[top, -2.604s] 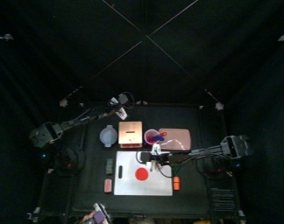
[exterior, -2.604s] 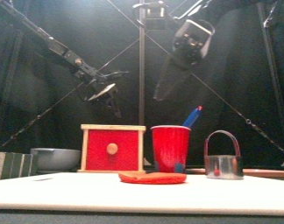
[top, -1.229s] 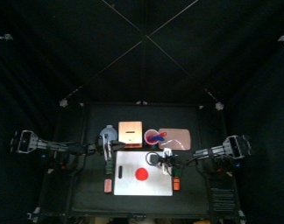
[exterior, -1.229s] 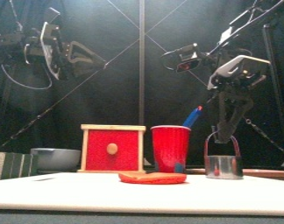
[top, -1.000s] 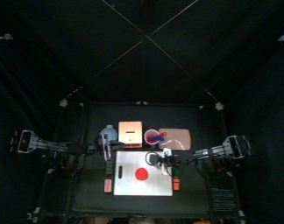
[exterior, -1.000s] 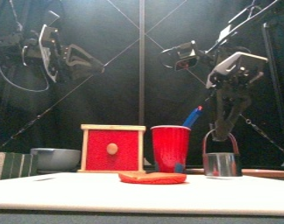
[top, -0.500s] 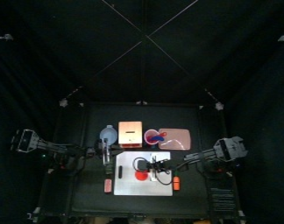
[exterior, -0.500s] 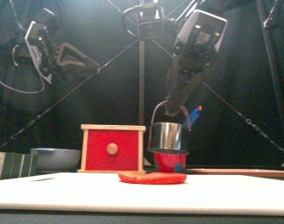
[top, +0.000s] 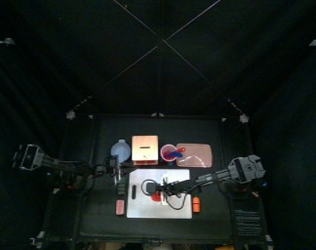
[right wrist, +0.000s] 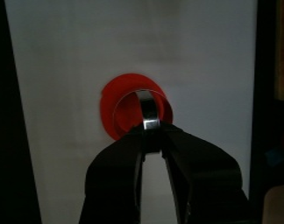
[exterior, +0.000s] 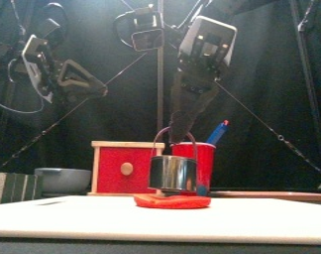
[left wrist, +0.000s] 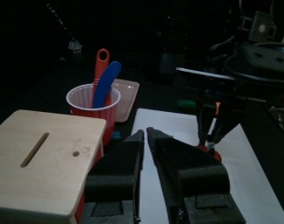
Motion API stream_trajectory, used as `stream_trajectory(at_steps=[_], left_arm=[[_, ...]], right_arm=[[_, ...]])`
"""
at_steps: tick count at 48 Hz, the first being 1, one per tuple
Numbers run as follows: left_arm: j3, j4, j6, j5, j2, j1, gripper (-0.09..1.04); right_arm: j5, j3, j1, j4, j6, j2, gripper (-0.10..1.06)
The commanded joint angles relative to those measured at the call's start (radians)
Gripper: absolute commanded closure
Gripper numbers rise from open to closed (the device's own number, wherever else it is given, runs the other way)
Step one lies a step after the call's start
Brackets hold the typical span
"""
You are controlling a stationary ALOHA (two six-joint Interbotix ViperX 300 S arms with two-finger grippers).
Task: Get the cutter from the drawer then cut the dough then place the extra dough in the bowl
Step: Cut the dough
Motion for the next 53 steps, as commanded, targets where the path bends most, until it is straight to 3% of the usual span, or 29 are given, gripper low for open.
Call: stream_trajectory(at_steps=[1,34,41,48,53], left_arm=[[-0.009,-0.009,0.000,-0.008,0.000,-0.002,0.38],[-0.008,-0.014,-0.002,0.018,0.003,-0.006,0.37],[-0.020,-0.014,0.002,0.021,0.014,-0.020,0.35],[-0.049,-0.014,0.005,0.021,0.057,-0.038,0.26],[-0.081,-0.020,0.003,0.021,0.117,-0.060,0.17]], right_arm=[[0.002,-0.025,0.005,0.002,0.000,-0.023,0.40],[-0.003,-0.043,-0.003,-0.014,0.002,0.014,0.37],[-0.008,-0.043,-0.005,-0.015,0.009,0.014,0.22],[-0.023,-0.043,-0.005,-0.020,0.020,0.002,0.00],[-0.031,-0.038,0.002,-0.028,0.023,-0.023,-0.05]])
